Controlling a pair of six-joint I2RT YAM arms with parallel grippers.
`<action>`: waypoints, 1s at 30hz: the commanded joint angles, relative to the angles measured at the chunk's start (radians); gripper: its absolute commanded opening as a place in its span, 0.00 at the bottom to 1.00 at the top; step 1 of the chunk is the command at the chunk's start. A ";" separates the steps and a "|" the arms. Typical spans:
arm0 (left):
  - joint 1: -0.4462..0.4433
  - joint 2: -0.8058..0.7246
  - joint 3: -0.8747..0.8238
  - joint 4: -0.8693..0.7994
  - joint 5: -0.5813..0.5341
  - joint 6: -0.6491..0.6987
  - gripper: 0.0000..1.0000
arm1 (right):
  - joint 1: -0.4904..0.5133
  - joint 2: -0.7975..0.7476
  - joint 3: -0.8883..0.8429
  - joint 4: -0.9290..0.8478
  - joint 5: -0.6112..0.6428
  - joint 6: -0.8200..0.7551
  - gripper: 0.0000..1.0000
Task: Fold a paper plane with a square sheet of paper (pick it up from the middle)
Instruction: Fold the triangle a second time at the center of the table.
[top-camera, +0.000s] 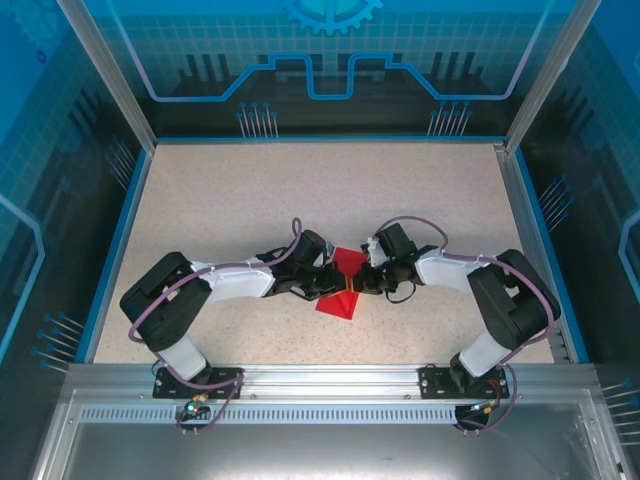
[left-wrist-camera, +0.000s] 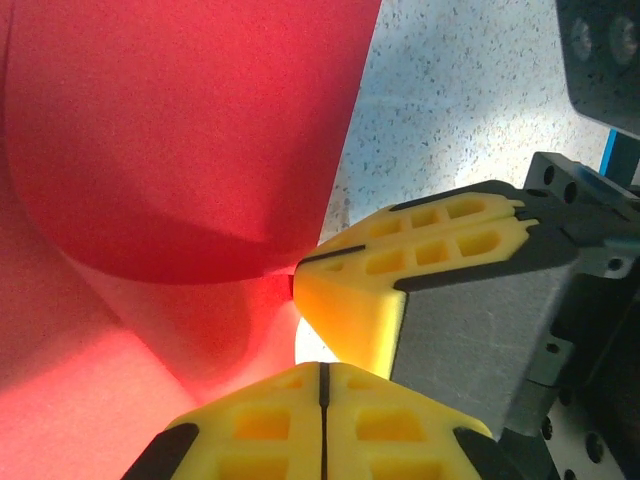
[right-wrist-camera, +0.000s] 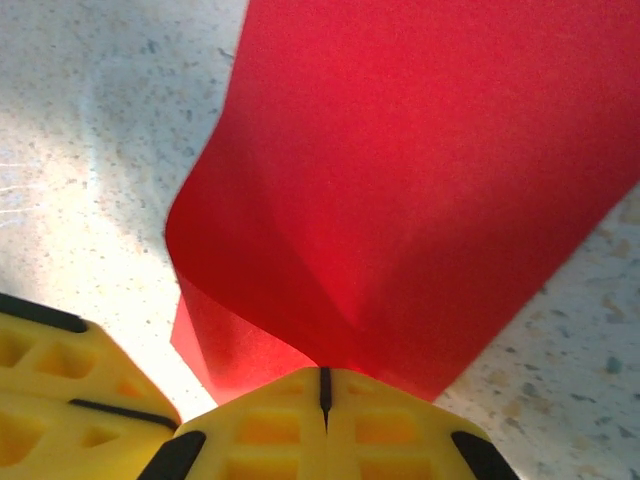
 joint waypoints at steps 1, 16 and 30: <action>-0.007 0.027 0.006 -0.001 0.022 0.018 0.09 | 0.010 0.017 0.013 -0.033 0.032 -0.023 0.04; -0.011 0.076 0.044 -0.016 0.039 0.036 0.09 | -0.005 0.021 0.045 -0.069 0.059 -0.048 0.05; -0.015 0.095 0.054 -0.025 0.042 0.042 0.09 | -0.017 0.023 0.055 -0.088 0.077 -0.054 0.05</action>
